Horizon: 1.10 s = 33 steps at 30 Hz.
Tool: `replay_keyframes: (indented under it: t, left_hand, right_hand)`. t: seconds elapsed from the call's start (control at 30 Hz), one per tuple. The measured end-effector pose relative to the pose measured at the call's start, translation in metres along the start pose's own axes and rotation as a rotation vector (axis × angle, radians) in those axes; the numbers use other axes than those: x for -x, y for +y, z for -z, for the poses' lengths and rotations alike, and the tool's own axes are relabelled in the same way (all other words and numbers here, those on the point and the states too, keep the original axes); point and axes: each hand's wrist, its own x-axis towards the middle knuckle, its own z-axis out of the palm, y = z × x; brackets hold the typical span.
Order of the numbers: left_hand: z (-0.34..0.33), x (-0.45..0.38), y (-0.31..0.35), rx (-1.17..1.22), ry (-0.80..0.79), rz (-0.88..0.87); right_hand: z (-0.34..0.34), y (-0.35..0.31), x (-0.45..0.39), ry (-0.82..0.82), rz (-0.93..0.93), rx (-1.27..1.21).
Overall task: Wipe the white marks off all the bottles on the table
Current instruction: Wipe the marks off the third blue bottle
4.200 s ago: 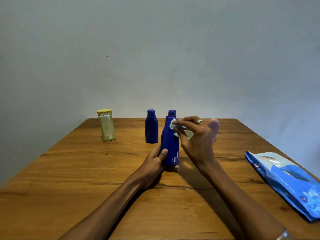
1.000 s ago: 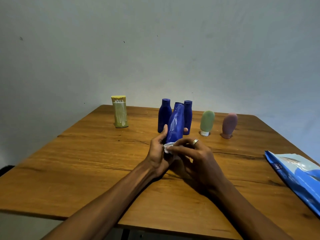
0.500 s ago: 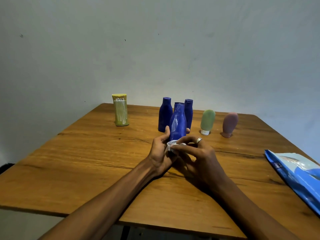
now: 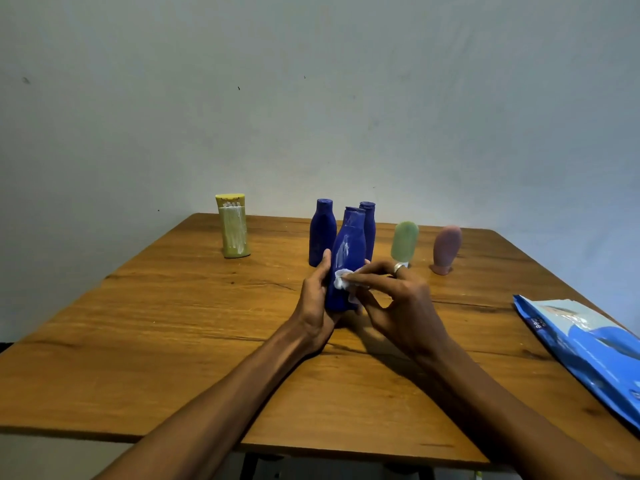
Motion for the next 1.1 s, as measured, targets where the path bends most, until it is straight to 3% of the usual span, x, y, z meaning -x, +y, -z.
replay_keyframes:
  t: [0.33,0.57,0.73,0.9,1.03,1.1]
  left_hand:
    - [0.0,0.002,0.0,-0.108,-0.072,0.032]
    - [-0.002,0.002,-0.002,-0.046,-0.04,0.007]
    - [-0.003,0.005,-0.001,-0.04,-0.048,0.033]
    - [-0.003,0.006,0.001,-0.102,-0.029,0.033]
    - [-0.005,0.008,0.002,-0.118,-0.059,0.05]
    - [-0.005,0.009,0.002,-0.106,-0.036,0.048]
  right_hand:
    - [0.016,-0.003,-0.063,0.36,-0.135,0.0]
    - [0.012,-0.009,-0.049,0.071,0.054,0.129]
    - [0.019,-0.008,-0.075,0.177,-0.061,0.116]
    - [0.012,-0.015,-0.081,-0.044,0.103,0.361]
    - [0.024,-0.014,-0.091,0.057,0.004,0.271]
    - [0.019,-0.016,-0.086,-0.003,0.016,0.285]
